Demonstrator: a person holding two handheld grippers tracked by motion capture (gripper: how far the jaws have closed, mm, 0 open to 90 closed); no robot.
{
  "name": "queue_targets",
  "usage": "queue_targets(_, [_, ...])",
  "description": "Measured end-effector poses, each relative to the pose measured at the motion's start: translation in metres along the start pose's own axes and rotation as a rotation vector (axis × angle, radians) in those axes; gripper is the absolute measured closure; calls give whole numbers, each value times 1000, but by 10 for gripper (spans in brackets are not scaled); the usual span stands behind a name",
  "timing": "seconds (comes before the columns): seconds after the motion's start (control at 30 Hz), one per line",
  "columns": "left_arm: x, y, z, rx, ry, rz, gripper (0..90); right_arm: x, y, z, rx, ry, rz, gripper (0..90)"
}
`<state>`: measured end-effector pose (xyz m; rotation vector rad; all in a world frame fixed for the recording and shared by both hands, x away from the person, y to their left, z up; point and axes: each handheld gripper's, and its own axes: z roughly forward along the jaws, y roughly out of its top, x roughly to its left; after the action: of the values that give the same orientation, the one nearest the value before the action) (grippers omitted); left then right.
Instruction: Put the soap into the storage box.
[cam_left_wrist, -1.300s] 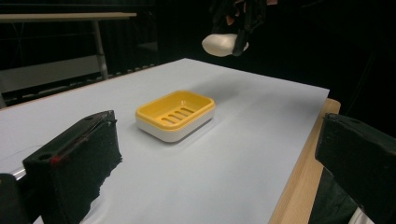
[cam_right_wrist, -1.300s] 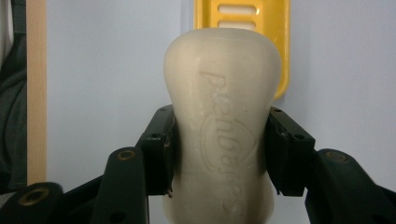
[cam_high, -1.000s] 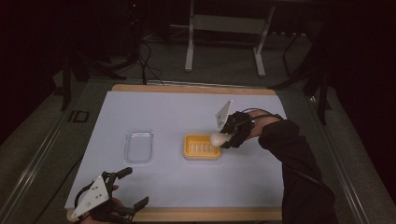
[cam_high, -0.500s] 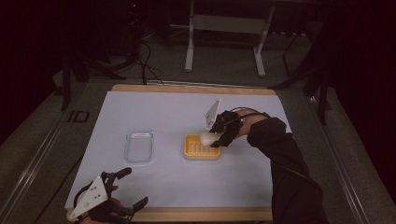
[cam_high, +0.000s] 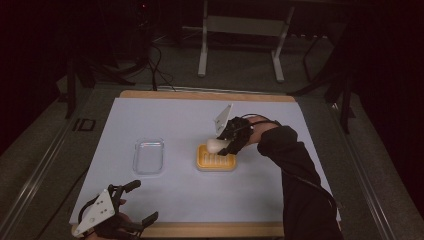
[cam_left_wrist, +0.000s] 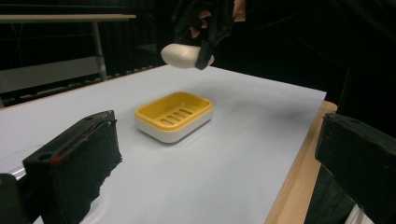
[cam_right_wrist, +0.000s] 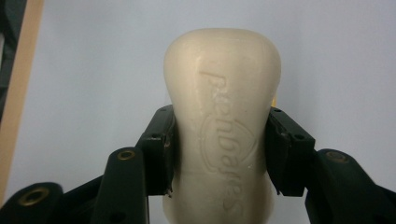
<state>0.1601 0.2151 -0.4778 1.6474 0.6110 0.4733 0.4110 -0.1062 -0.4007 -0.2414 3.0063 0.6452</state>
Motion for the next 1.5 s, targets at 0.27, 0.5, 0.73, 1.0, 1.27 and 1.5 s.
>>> queue_targets(0.27, [0, 0, -1, 1, -3, -5, 1, -6, -6, 12, -47, -15, 12, 495])
queue_targets(0.5, [1, 0, -1, 1, -4, -12, 1, -11, -15, 27, -63, 2, 28, 495])
queue_targets(0.73, [0, -1, -2, 2, -2, -9, 1, -14, -23, 42, -66, 14, 47, 495])
queue_targets(1.0, [0, -1, -3, 3, -1, -13, 1, -15, -33, 62, -55, 5, 67, 495])
queue_targets(1.27, [0, -1, -3, 8, -2, -11, 1, -16, -41, 81, -5, 35, 101, 494])
queue_targets(1.5, [0, -2, -2, 13, 0, -9, 1, -16, -38, 87, 6, 42, 115, 486])
